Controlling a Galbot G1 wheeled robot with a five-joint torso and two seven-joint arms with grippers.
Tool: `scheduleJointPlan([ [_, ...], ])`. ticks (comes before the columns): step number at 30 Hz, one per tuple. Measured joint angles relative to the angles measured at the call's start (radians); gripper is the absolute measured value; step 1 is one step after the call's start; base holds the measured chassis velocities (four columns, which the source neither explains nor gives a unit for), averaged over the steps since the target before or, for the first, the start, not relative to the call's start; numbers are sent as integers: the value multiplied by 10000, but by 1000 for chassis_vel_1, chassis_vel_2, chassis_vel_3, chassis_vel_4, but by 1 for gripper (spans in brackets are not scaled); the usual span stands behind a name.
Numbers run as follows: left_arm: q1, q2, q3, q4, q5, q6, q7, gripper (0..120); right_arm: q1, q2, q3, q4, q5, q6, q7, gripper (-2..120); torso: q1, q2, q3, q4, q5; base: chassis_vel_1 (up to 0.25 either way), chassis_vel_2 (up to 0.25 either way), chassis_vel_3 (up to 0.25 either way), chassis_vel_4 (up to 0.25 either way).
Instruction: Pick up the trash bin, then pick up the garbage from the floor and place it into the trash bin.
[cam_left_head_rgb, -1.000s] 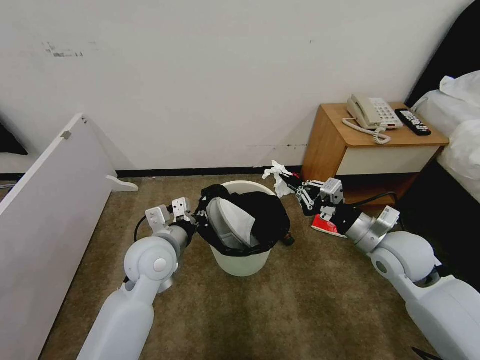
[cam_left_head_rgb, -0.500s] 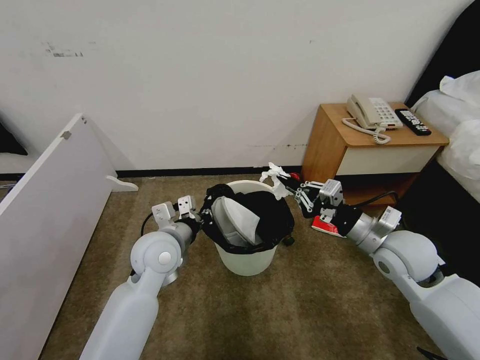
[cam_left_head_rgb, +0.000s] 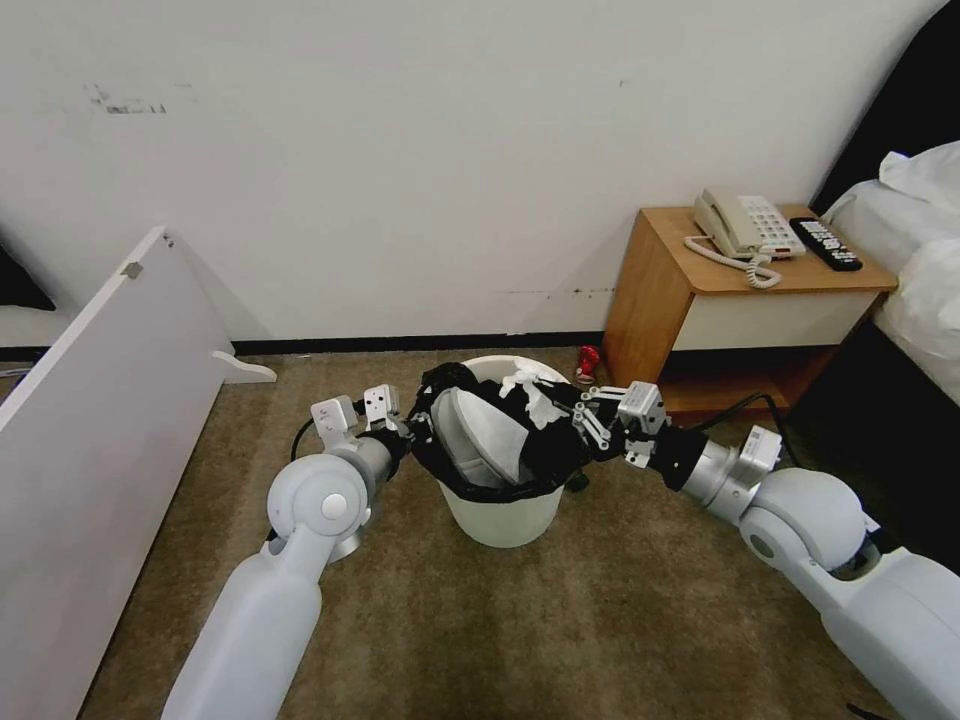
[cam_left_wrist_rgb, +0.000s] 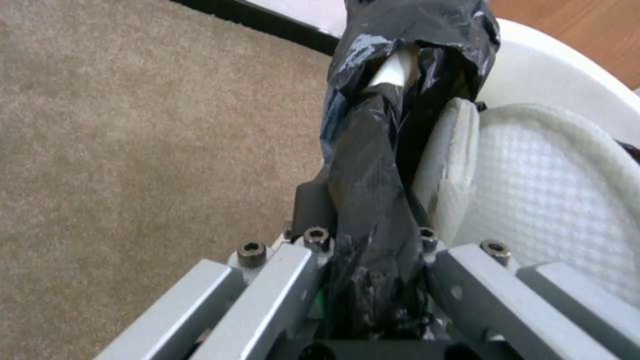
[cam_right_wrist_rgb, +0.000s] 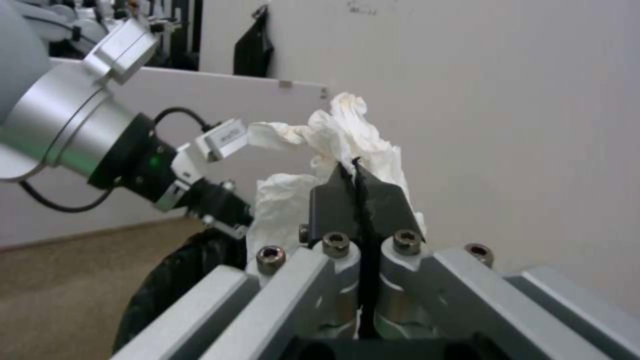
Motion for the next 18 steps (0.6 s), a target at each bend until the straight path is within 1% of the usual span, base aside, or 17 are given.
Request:
scheduleJointPlan([
  [8,0,-33,-11,-15,21,0,21,4,127,-125,-337,-176,9,-7,-35,0,0,0,0,-2,0,0,0,0,0],
  [12,16,-72,-10,-42,51,0,26,4,191,-139,-377,-172,56,-26,125,0,0,0,0,-1,0,0,0,0,0],
  [13,27,-88,-11,-51,65,-1,28,4,193,-140,-377,-161,56,-30,229,4,0,1,0,-1,0,0,0,0,0],
  [14,27,-88,-11,-51,65,-1,28,4,193,-140,-377,-161,56,-30,229,4,0,1,0,-1,0,0,0,0,0],
  [16,47,-99,-14,-65,82,-1,27,4,187,-125,-363,-153,53,-30,309,15,0,0,1,0,0,0,0,0,0],
  [17,47,-99,-14,-65,82,-1,27,4,187,-125,-363,-153,53,-30,309,15,0,0,1,0,0,0,0,0,0],
  [18,57,-104,-23,-76,90,-2,28,4,176,-119,-346,-145,49,-30,323,20,0,0,0,-1,0,0,0,0,0],
])
